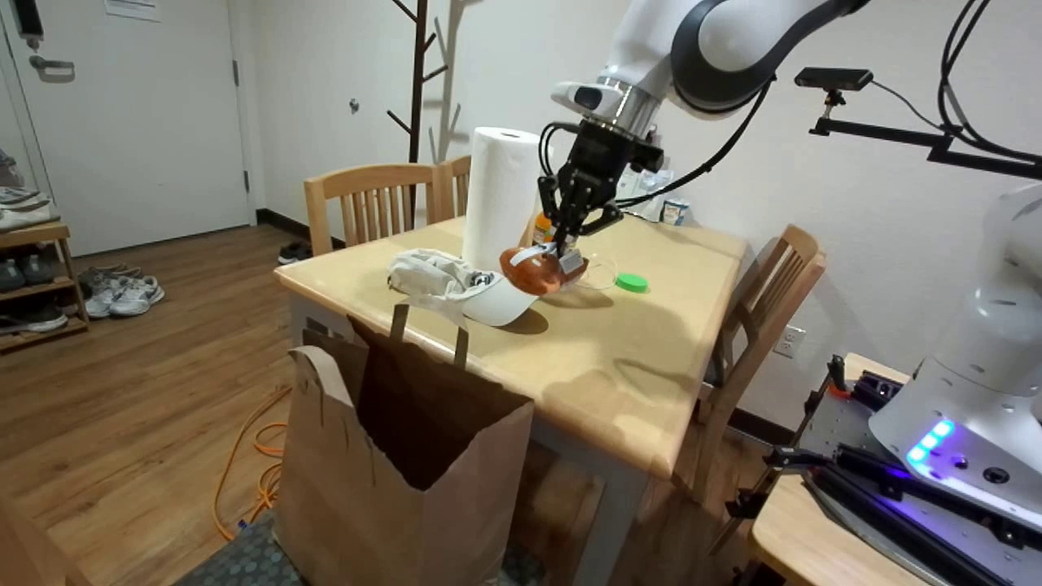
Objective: Pick up the bear plush toy and put it in the paper bag
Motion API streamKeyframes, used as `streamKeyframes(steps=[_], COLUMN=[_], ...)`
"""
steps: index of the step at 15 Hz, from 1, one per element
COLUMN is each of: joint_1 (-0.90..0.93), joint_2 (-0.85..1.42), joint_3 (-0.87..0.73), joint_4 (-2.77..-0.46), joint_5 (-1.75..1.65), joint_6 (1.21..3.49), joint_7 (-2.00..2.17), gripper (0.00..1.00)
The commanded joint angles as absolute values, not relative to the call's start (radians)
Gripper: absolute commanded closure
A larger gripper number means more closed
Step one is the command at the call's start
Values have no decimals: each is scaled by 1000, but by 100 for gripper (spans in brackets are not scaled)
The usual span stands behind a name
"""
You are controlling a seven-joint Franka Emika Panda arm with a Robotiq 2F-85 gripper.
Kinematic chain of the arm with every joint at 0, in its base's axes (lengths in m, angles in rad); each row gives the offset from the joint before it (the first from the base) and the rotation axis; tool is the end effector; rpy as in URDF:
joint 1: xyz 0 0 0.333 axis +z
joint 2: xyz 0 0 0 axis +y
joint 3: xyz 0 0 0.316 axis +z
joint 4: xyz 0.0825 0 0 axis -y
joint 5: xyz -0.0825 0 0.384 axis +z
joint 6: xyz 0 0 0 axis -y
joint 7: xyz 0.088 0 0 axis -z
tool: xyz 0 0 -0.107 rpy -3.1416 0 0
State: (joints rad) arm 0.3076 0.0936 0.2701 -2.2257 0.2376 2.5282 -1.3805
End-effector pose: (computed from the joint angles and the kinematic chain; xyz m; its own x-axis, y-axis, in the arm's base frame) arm 0.4687 0.3013 0.3542 -0.2135 0.9496 0.2294 0.9719 0.1828 0.1482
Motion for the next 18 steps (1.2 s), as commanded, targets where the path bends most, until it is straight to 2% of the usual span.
streamKeyframes(steps=[1, 5, 10, 18], joint_1=[298, 289, 318, 409], joint_2=[173, 172, 211, 378], joint_3=[317, 333, 360, 416], joint_4=[-2149, -2173, -2125, -1976], joint_5=[156, 168, 12, -262], joint_6=[2491, 2538, 2719, 2701], joint_7=[-1478, -1426, -1470, -1515], gripper=[99, 99, 99, 99])
